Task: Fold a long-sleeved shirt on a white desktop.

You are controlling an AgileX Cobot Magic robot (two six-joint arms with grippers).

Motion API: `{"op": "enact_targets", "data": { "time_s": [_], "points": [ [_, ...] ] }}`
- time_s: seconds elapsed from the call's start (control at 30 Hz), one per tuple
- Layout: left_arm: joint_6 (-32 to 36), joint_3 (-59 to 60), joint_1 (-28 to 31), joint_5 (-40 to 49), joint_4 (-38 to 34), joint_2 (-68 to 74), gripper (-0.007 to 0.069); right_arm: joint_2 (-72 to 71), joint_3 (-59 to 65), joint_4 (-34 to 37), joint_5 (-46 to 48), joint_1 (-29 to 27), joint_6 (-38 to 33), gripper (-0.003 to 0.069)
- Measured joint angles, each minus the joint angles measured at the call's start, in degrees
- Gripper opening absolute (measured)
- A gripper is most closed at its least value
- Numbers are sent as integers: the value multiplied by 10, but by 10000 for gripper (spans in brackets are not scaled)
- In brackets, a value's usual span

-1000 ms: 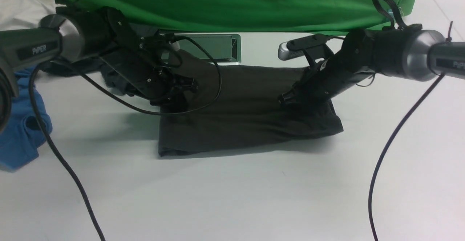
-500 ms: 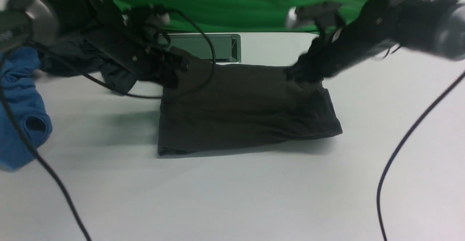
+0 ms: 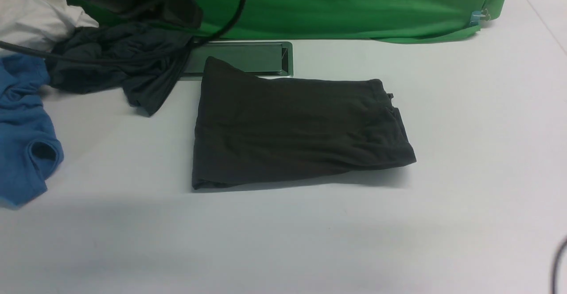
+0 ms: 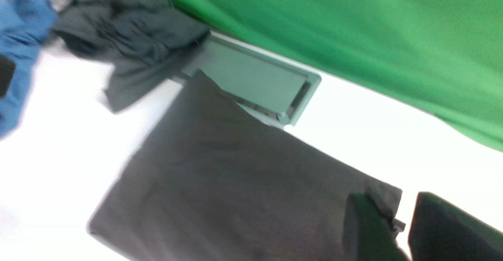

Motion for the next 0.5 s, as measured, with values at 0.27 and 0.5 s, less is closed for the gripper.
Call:
{"op": "enact_targets", "data": {
  "time_s": [0.27, 0.5],
  "points": [
    [-75, 42, 0, 90, 40, -141, 20, -195, 170, 14, -85, 0, 8, 167],
    [-121, 130, 1, 94, 58, -342, 20, -423, 379, 13, -182, 0, 24, 167]
  ]
}}
